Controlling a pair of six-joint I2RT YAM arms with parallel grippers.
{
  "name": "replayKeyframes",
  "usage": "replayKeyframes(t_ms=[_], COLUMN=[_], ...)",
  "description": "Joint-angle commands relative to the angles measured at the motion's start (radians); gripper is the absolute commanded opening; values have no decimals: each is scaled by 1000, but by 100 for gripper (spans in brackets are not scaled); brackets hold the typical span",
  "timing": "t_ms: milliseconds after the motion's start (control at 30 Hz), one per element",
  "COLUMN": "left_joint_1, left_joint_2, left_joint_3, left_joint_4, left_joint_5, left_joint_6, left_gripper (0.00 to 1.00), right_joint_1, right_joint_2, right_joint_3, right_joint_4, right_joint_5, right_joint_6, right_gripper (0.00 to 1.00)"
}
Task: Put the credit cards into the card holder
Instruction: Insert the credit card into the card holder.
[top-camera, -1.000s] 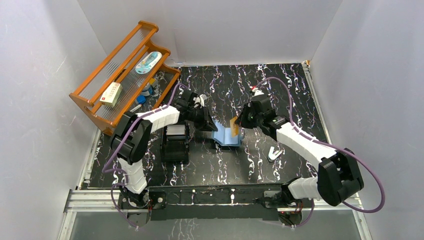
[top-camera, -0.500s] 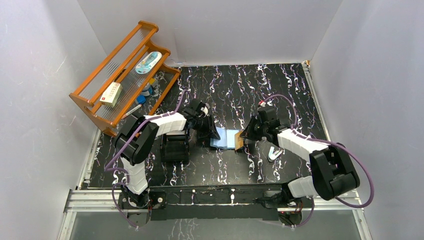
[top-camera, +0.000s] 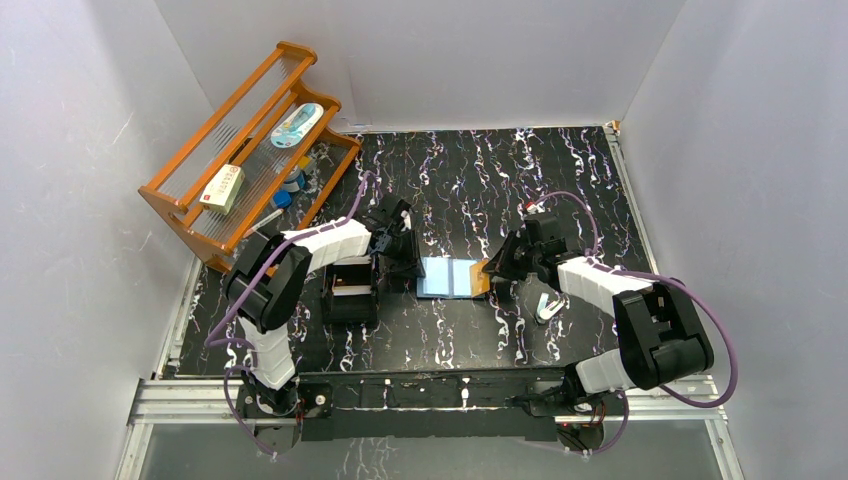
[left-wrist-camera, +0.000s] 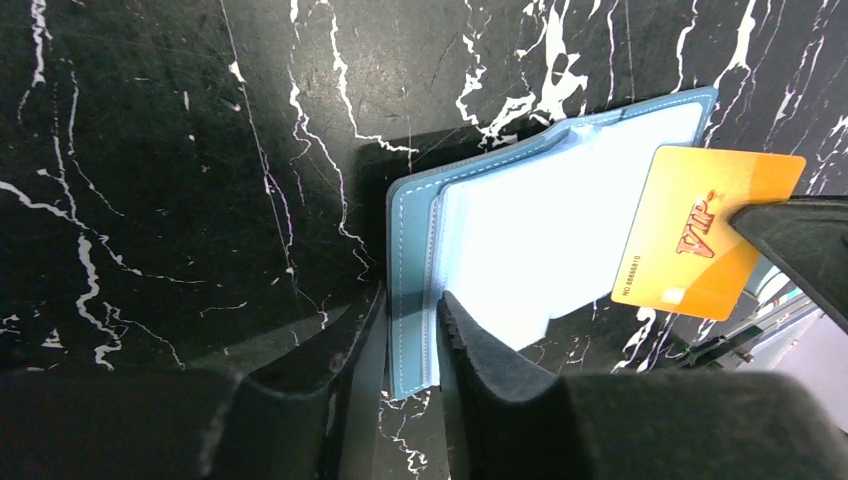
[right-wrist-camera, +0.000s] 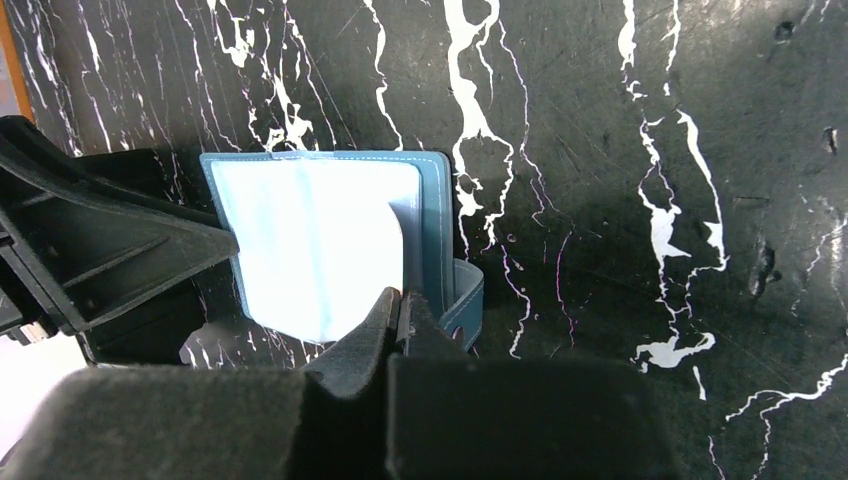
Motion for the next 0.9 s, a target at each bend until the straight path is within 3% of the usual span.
replayKeyframes(t_ms=[0, 300, 867], left_joint_1=[-4, -46, -71], left_joint_2=[-39, 1, 36], left_joint_3=[22, 29, 28], left_joint_4=[-39, 5, 6], left_joint_5=[-14, 26, 23], left_joint_6=[29, 9, 20], left_gripper=[17, 1, 3], right_joint_1=[-11, -10, -11], right_joint_2=[-8, -41, 40], right_joint_3=[-6, -32, -82], right_joint_4=[25, 102, 297], right_joint_5=[-18, -104, -195], right_joint_6=[-32, -13, 36], right_gripper=[0, 0, 0])
